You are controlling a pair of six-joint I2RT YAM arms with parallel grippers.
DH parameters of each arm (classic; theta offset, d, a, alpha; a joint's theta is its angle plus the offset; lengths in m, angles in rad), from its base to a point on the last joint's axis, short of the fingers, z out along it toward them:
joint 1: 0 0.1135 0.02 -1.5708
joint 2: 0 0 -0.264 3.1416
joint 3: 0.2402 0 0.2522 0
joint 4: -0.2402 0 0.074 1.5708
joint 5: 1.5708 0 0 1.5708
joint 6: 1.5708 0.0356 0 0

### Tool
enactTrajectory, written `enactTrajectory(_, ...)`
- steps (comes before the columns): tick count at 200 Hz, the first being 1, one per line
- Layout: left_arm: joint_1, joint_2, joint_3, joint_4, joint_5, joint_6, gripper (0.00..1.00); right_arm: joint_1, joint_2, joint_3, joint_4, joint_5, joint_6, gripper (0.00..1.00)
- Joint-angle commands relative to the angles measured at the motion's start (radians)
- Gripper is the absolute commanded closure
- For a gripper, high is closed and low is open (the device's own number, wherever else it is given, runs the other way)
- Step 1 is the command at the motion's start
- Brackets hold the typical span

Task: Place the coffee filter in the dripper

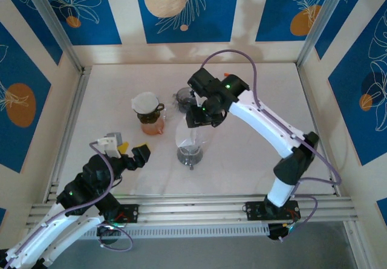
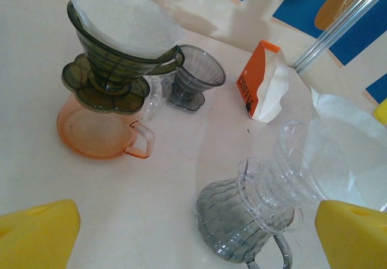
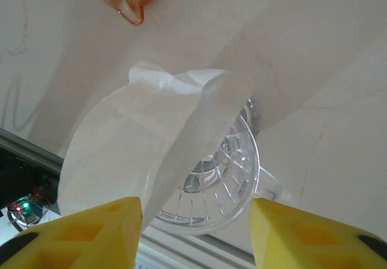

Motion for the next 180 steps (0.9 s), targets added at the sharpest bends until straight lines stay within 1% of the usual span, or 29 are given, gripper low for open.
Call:
enactTrajectory(1,0.009,0.011,0.003,0.051,0.028,0.003,0.00,0.018,-0.112,-0.068,0.112,0.050,0.019,0.46)
enactTrajectory(19,0.008,0.032,0.008,0.062,0.036,0.012,0.00,0.045,-0.150,-0.123,0.167,0.077,0.042,0.44)
enactTrajectory(47,0.008,0.061,0.007,0.089,0.058,0.026,0.00,0.113,-0.139,-0.162,0.213,0.156,0.070,0.42)
enactTrajectory(79,0.008,0.080,0.008,0.095,0.072,0.033,0.00,0.149,-0.081,-0.157,0.210,0.202,0.088,0.41)
enactTrajectory(97,0.008,0.085,0.016,0.086,0.074,0.042,0.00,0.161,-0.054,-0.146,0.182,0.226,0.080,0.43)
enactTrajectory(128,0.008,0.087,0.021,0.091,0.077,0.048,0.00,0.171,-0.052,-0.166,0.173,0.223,0.070,0.54)
enactTrajectory(164,0.008,0.110,0.023,0.115,0.093,0.041,0.00,0.173,-0.062,-0.198,0.173,0.217,0.059,0.79)
enactTrajectory(180,0.008,0.134,0.036,0.116,0.109,0.040,0.00,0.172,-0.071,-0.202,0.178,0.228,0.043,0.86)
